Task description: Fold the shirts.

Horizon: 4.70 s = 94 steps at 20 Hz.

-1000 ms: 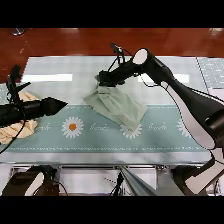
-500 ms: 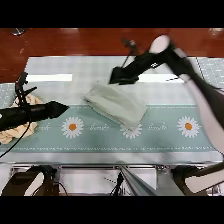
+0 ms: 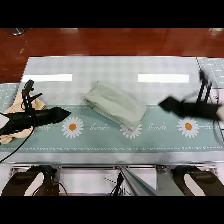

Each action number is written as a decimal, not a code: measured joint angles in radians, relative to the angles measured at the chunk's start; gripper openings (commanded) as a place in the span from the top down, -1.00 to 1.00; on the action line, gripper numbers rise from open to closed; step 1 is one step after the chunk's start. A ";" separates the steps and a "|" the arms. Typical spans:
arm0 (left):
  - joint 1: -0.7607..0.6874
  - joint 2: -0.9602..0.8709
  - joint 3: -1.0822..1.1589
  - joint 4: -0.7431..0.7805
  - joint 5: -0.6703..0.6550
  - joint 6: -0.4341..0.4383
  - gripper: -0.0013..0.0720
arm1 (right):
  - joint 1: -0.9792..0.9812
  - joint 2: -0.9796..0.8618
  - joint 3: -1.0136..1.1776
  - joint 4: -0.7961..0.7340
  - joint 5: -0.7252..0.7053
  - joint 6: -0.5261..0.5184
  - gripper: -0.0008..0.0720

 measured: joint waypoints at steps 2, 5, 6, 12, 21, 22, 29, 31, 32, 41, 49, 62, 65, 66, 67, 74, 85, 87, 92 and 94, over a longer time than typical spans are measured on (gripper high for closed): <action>0.000 0.000 -0.003 -0.001 0.000 0.000 0.92 | -0.010 0.060 -0.185 0.129 -0.084 0.002 -0.73; 0.000 0.000 -0.006 -0.005 0.000 0.000 0.91 | -0.018 0.030 -0.309 0.282 -0.166 -0.057 -0.73; 0.000 0.000 -0.006 -0.006 0.001 0.000 0.92 | -0.019 -0.005 -0.320 0.336 -0.182 -0.095 -0.73; 0.000 0.000 -0.006 -0.011 0.010 0.000 0.91 | -0.008 -0.296 -0.245 0.530 -0.143 -0.325 -0.73; 0.000 0.000 -0.006 -0.012 0.027 -0.003 0.91 | 0.148 -0.627 0.049 0.567 -0.117 -0.428 0.92; 0.000 0.000 -0.006 -0.013 0.027 -0.003 0.91 | 0.159 -0.648 0.089 0.569 -0.114 -0.445 0.92; 0.000 0.000 -0.006 -0.016 0.029 -0.003 0.91 | 0.188 -0.705 0.486 0.462 0.043 -0.450 0.92; 0.000 0.000 -0.006 -0.016 0.029 -0.003 0.91 | 0.190 -0.708 0.628 0.387 0.103 -0.407 0.92; 0.000 0.000 -0.006 -0.016 0.029 -0.003 0.91 | 0.190 -0.708 0.697 0.350 0.128 -0.383 0.92; 0.000 0.000 -0.006 -0.015 0.027 0.000 0.91 | 0.063 -0.708 1.173 0.014 0.398 -0.178 0.92; 0.000 0.000 -0.006 -0.015 0.026 0.000 0.91 | -0.270 -0.650 1.343 -0.029 0.616 -0.106 0.92; 0.000 0.000 -0.006 -0.014 0.106 0.048 0.91 | -0.775 -0.435 1.199 -0.156 0.908 -0.079 0.92; 0.000 0.000 -0.007 -0.014 0.136 0.051 0.91 | -0.877 -0.308 1.016 -0.287 0.918 -0.092 0.92; 0.000 0.000 -0.006 -0.015 0.150 0.052 0.91 | -0.920 -0.262 0.951 -0.348 0.919 -0.096 0.92; 0.000 0.000 -0.007 -0.014 0.160 0.053 0.91 | -0.960 -0.220 0.896 -0.408 0.919 -0.095 0.92; 0.000 -0.001 -0.006 -0.015 0.203 0.053 0.91 | -1.123 0.019 0.548 -0.697 0.921 -0.048 -0.76; -0.002 -0.117 0.230 -0.145 0.193 0.122 0.92 | -0.870 -0.139 0.714 -0.283 0.515 -0.112 0.92; -0.016 -0.151 0.377 -0.177 0.172 0.140 0.92 | -0.702 -0.208 0.771 -0.082 0.426 -0.168 0.92; -0.128 -0.215 0.593 -0.005 0.114 0.079 0.92 | -0.174 -0.360 0.769 -0.206 0.357 -0.241 0.92; -0.171 -0.248 0.597 0.173 0.081 0.012 0.91 | -0.016 -0.410 0.715 -0.378 0.346 -0.188 0.92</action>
